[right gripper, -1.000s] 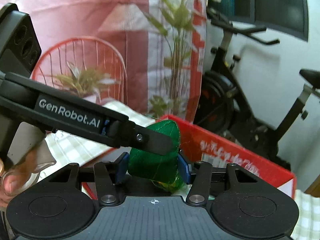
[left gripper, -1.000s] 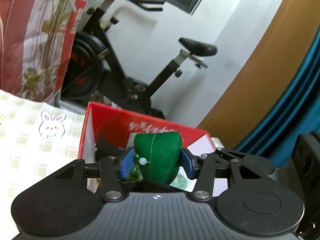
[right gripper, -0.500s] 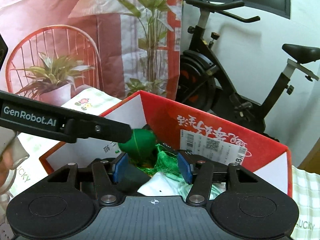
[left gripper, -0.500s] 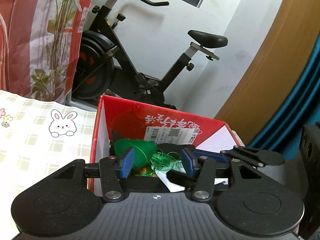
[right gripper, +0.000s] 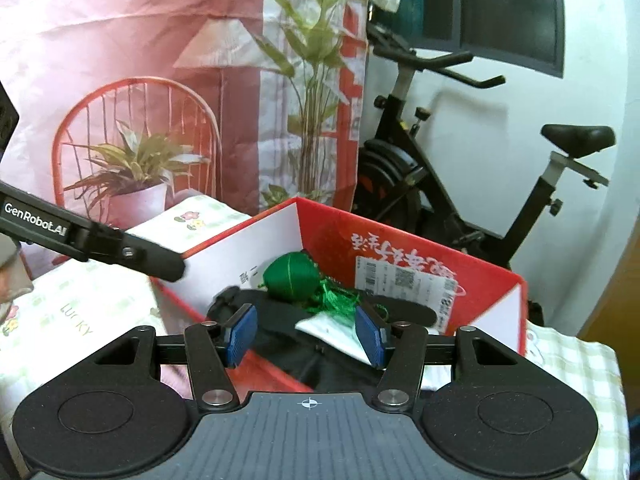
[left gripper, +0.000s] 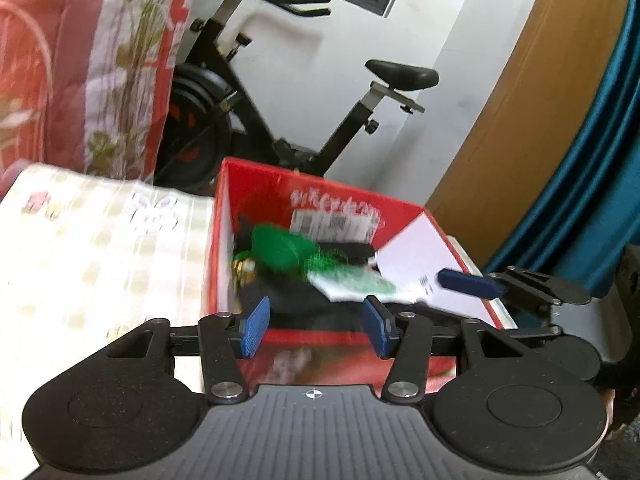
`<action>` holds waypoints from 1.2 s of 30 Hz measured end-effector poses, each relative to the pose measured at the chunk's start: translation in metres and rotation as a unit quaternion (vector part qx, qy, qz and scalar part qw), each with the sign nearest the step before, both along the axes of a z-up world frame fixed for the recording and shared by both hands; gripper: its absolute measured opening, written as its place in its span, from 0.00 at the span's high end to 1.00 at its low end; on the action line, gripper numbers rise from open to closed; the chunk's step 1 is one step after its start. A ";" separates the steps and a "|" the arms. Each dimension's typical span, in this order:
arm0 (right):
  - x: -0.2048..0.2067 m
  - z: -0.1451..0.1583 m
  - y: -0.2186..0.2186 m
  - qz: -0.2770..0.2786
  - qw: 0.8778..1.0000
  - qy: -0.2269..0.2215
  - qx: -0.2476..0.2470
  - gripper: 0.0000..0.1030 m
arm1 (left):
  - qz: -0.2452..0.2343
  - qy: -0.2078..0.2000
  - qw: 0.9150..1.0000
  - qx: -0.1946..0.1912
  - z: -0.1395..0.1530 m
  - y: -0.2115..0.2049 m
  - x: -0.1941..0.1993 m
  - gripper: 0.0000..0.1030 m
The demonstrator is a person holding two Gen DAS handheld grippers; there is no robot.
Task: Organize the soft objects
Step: 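Open both tools and move them back to the cream knit towel, then grasp the cream towel end with the left tool while the right tool grasps it too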
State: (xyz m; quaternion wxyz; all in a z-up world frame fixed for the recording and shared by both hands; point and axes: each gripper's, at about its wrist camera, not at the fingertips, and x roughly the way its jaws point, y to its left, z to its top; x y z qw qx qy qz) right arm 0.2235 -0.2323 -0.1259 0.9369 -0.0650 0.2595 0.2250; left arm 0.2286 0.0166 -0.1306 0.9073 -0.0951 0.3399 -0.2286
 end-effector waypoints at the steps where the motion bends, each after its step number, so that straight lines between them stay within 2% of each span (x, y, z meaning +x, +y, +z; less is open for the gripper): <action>1: -0.010 0.000 -0.004 0.002 1.000 -0.002 0.004 0.50 | 0.000 0.002 1.000 0.001 -0.002 0.003 -0.006 0.48; 9: -0.066 -0.013 -0.028 -0.019 0.999 0.000 0.043 0.50 | 0.009 0.025 1.000 0.011 -0.025 0.013 -0.035 0.48; 17: -0.094 -0.055 -0.051 -0.069 0.996 0.036 0.052 0.51 | 0.007 0.050 0.998 0.032 -0.059 0.005 -0.042 0.48; 27: -0.108 -0.104 -0.077 -0.137 0.986 0.078 0.056 0.51 | 0.025 0.069 0.995 0.067 -0.096 0.001 -0.042 0.48; 31: -0.104 -0.120 -0.083 -0.165 0.980 0.095 0.065 0.51 | 0.031 0.079 0.994 0.070 -0.108 0.001 -0.042 0.48; 36: -0.101 -0.134 -0.080 -0.170 0.978 0.103 0.066 0.50 | 0.028 0.084 0.994 0.062 -0.120 -0.002 -0.045 0.50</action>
